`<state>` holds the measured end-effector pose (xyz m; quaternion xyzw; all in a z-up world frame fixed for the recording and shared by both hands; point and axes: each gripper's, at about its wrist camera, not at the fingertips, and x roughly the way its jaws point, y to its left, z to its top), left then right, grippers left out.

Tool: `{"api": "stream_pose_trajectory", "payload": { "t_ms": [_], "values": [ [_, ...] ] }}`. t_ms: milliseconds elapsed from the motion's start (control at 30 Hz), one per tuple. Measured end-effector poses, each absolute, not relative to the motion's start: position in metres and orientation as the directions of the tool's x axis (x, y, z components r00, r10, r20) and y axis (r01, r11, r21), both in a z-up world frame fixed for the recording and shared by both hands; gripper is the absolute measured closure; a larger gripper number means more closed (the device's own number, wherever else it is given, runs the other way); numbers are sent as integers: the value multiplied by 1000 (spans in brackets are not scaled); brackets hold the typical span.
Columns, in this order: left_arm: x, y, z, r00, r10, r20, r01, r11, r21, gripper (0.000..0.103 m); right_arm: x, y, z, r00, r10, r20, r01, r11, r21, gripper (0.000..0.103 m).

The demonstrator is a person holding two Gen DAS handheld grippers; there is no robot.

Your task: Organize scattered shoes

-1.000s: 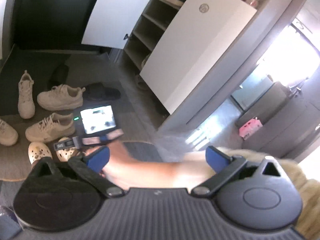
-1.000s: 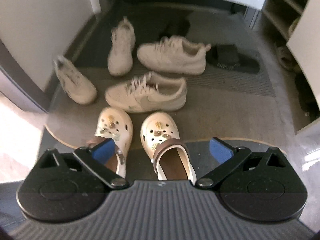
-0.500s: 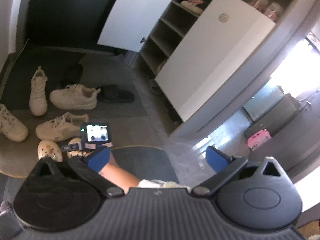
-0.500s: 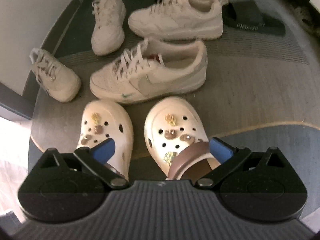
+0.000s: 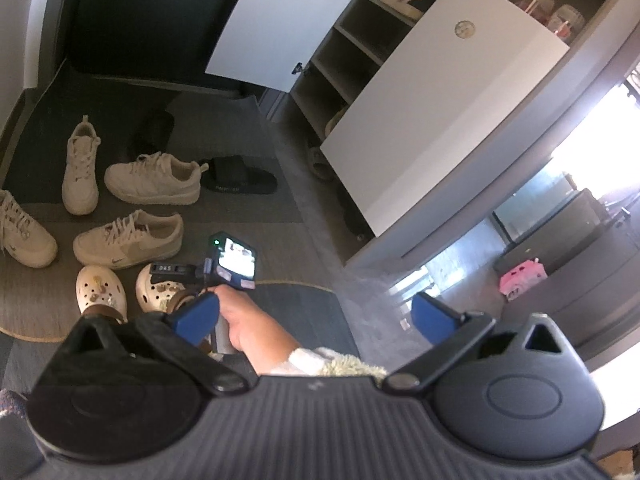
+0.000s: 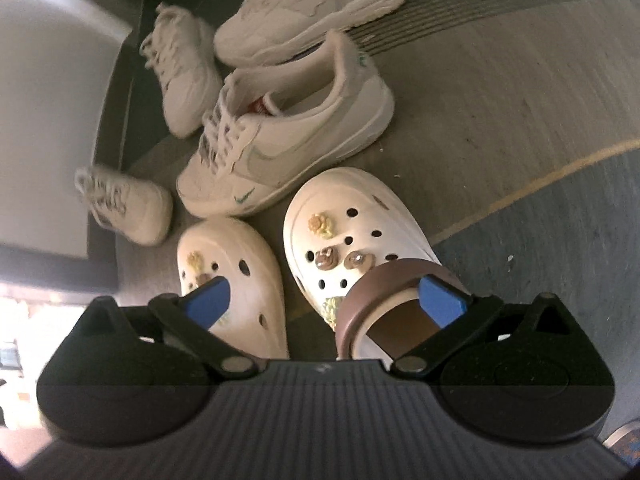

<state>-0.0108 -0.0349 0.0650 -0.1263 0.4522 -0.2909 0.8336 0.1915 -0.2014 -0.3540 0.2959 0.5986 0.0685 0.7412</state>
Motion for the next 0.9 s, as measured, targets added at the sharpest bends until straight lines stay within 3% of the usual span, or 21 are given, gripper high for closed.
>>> {"api": "stream_pose_trajectory", "payload": {
  "t_ms": [267,533,900],
  "values": [
    [-10,-40,65,421,-585,-693,370,808,-458,0,184,-220,-374,202,570,-796,266,751,605,0],
    [-9,-38,70,456,-574,-680,352,818,-455,0,165,-206,-395,295,476,-828,331,762,556,0],
    [-13,-61,62,427,-582,-692,411,807,-424,0,139,-203,-418,432,430,-793,454,656,603,4]
  ]
}}
